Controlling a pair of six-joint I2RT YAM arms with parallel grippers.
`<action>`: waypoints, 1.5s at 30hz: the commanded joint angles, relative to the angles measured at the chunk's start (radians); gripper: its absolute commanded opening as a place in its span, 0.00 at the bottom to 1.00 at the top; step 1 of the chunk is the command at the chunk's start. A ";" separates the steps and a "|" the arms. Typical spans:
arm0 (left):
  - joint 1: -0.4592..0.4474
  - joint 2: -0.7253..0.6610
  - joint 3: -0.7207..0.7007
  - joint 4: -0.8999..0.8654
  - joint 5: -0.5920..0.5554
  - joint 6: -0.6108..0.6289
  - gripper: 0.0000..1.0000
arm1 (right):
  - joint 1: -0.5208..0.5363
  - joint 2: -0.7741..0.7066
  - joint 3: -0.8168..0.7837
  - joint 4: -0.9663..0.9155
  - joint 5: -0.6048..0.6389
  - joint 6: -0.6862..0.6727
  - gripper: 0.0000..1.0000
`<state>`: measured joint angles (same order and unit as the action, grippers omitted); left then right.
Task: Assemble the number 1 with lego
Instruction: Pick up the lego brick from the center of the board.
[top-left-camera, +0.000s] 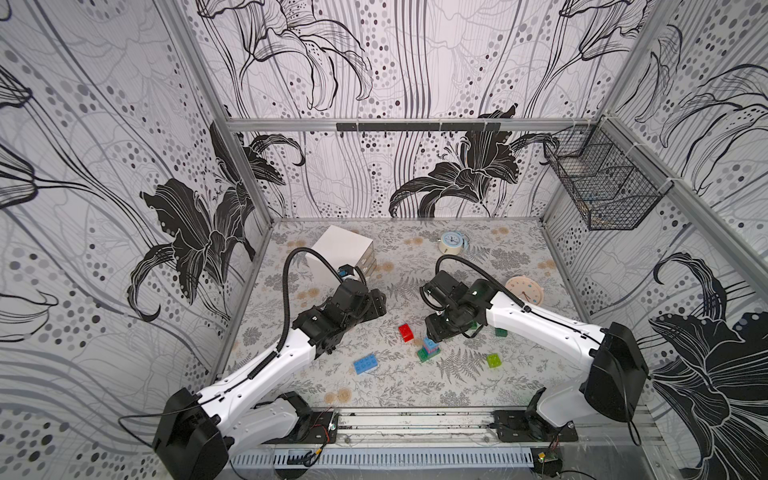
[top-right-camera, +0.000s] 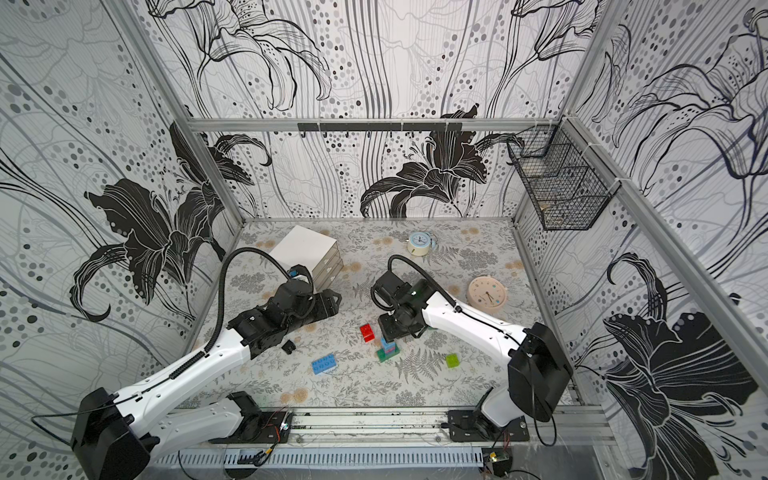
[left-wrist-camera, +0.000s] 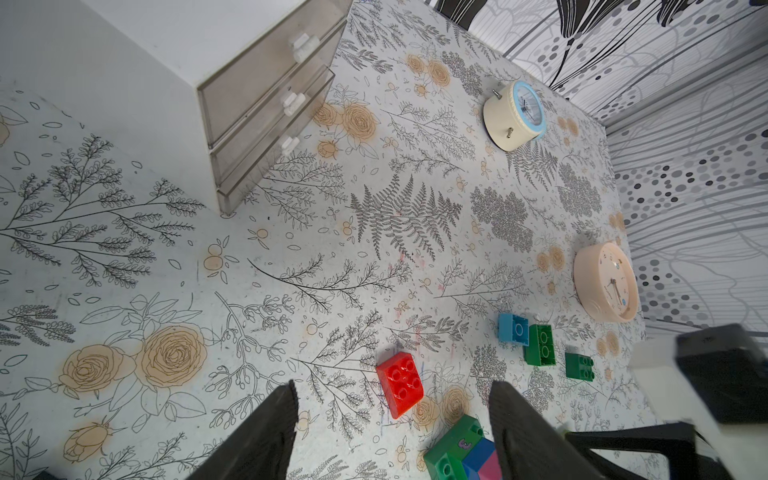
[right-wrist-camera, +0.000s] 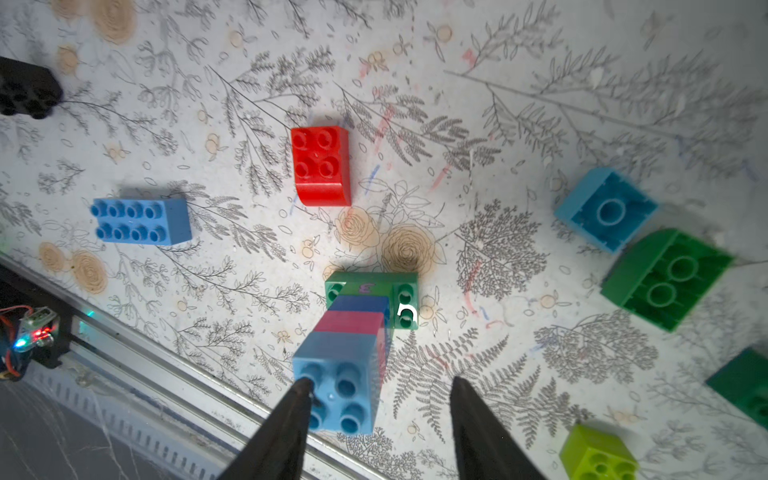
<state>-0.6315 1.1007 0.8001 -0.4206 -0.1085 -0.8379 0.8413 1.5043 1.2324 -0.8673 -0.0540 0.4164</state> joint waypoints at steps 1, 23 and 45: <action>0.013 0.003 0.004 -0.010 -0.011 0.013 0.76 | 0.005 -0.043 0.120 -0.025 0.049 -0.003 0.63; -0.061 0.406 0.216 -0.170 0.089 -0.271 0.80 | -0.214 -0.091 0.056 -0.074 0.142 0.065 0.62; -0.177 0.899 0.640 -0.527 0.069 -0.466 0.62 | -0.238 -0.213 -0.065 -0.088 0.169 0.101 0.62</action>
<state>-0.8124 1.9858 1.4117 -0.9348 -0.0486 -1.2942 0.6071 1.3075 1.1812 -0.9375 0.0986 0.5049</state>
